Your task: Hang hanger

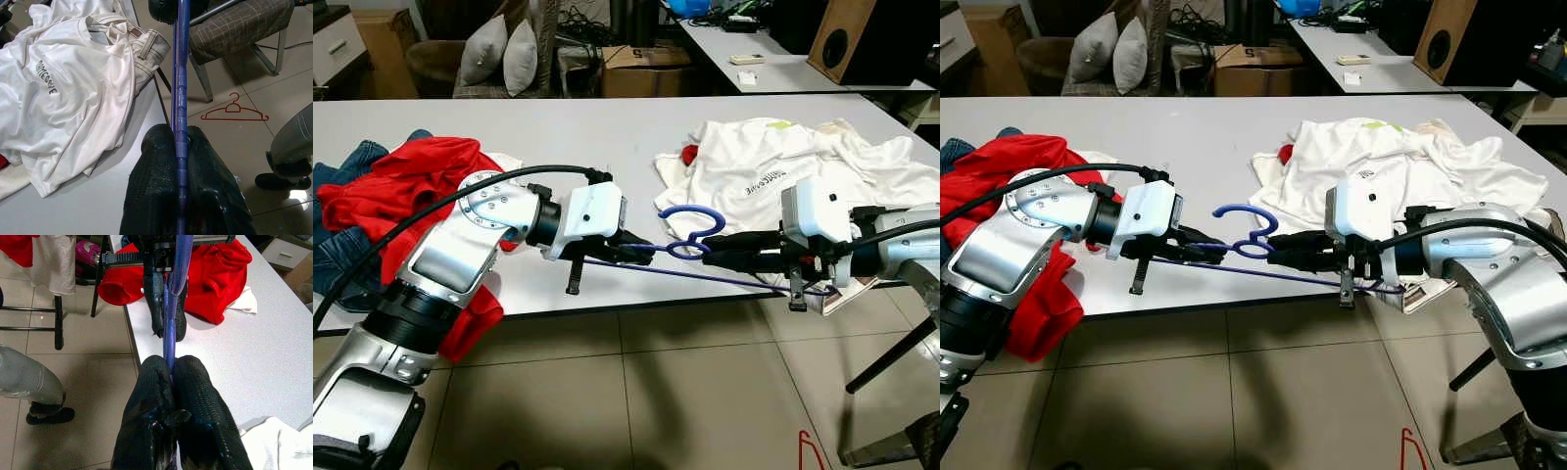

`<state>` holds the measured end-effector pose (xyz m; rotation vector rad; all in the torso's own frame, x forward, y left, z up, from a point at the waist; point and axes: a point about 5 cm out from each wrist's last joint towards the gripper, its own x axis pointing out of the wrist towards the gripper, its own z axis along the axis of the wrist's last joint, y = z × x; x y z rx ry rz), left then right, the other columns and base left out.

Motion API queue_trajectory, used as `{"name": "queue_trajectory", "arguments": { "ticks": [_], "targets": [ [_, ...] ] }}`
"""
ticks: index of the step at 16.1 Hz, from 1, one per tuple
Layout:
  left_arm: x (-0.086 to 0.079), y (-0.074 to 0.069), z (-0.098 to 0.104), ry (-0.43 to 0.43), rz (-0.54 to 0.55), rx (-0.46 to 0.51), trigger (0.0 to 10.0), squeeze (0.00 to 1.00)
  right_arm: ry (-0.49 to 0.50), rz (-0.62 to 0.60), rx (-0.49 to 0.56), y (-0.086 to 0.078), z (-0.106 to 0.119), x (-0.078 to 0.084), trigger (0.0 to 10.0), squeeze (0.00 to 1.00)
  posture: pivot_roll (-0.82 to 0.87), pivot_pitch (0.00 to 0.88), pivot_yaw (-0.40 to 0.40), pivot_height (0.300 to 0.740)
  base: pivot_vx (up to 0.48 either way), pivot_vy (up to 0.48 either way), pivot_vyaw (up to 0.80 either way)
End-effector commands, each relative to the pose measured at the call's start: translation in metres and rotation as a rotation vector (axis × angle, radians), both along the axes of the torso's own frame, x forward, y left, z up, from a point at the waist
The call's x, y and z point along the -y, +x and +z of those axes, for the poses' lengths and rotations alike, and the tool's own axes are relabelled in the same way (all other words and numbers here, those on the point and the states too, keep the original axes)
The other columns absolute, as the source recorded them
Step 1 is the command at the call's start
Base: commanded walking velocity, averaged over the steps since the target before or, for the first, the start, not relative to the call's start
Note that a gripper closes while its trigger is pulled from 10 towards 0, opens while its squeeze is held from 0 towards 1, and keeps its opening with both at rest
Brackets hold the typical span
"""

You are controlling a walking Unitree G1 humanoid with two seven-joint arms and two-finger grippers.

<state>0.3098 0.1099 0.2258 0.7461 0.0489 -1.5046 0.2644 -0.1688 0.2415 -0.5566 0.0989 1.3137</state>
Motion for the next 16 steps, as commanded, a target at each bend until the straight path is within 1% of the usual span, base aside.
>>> {"name": "queue_trajectory", "arguments": {
  "ticks": [1, 2, 3, 4, 8, 10, 12, 13, 14, 16],
  "targets": [
    [0.001, 0.001, 0.012, -0.033, -0.009, 0.043, 0.0, 0.00, 0.001, 0.011, 0.015, 0.002, 0.004, -0.001, 0.0, 0.00, 0.08, 0.000, -0.006, 0.740, 0.000, 0.000, 0.00],
    [0.002, 0.000, 0.014, -0.035, -0.018, 0.050, 0.0, 0.00, 0.024, -0.011, 0.013, 0.004, 0.003, -0.001, 4.3, 0.00, 0.08, 0.000, -0.007, 0.740, 0.000, 0.000, 0.00],
    [0.003, -0.001, 0.015, -0.018, -0.024, 0.073, 0.0, 0.00, 0.054, -0.026, -0.004, 0.005, 0.002, -0.001, 10.0, 0.68, 0.08, 0.000, -0.008, 0.740, 0.000, 0.000, 0.00],
    [0.003, -0.001, 0.016, -0.013, -0.026, 0.079, 0.0, 0.00, 0.060, -0.028, -0.008, 0.005, 0.002, -0.001, 10.0, 1.00, 0.08, 0.000, -0.008, 0.740, 0.000, 0.000, 0.00],
    [0.003, -0.003, 0.017, -0.001, -0.034, 0.098, 0.0, 0.00, 0.037, -0.051, -0.009, 0.006, -0.004, 0.001, 10.0, 1.00, 0.07, 0.000, -0.015, 0.740, 0.000, 0.000, 0.00],
    [0.004, -0.008, 0.017, 0.025, -0.068, 0.099, 0.0, 0.00, 0.016, -0.075, 0.029, 0.010, -0.006, 0.001, 10.0, 1.00, 0.07, 0.000, -0.016, 0.740, 0.000, 0.000, 0.00],
    [0.005, -0.009, 0.016, 0.038, -0.073, 0.103, 0.0, 0.00, 0.017, -0.090, 0.047, 0.013, -0.006, 0.000, 10.0, 1.00, 0.07, 0.000, -0.016, 0.740, 0.000, 0.000, 0.00],
    [0.005, -0.009, 0.015, 0.043, -0.074, 0.104, 0.0, 0.00, 0.018, -0.089, 0.048, 0.013, -0.006, -0.001, 10.0, 0.00, 0.07, 0.000, -0.016, 0.740, 0.000, 0.000, 0.00],
    [0.005, -0.009, 0.014, 0.047, -0.074, 0.105, 0.0, 0.00, 0.019, -0.088, 0.049, 0.014, -0.006, -0.002, 10.0, 0.00, 0.07, 0.000, -0.016, 0.740, 0.000, 0.000, 0.00],
    [0.006, -0.009, 0.011, 0.066, -0.080, 0.107, 0.0, 0.00, 0.033, -0.021, 0.047, 0.009, -0.005, -0.013, 10.0, 0.00, 0.07, 0.000, -0.016, 0.740, 0.000, 0.000, 0.00]
  ]
}}
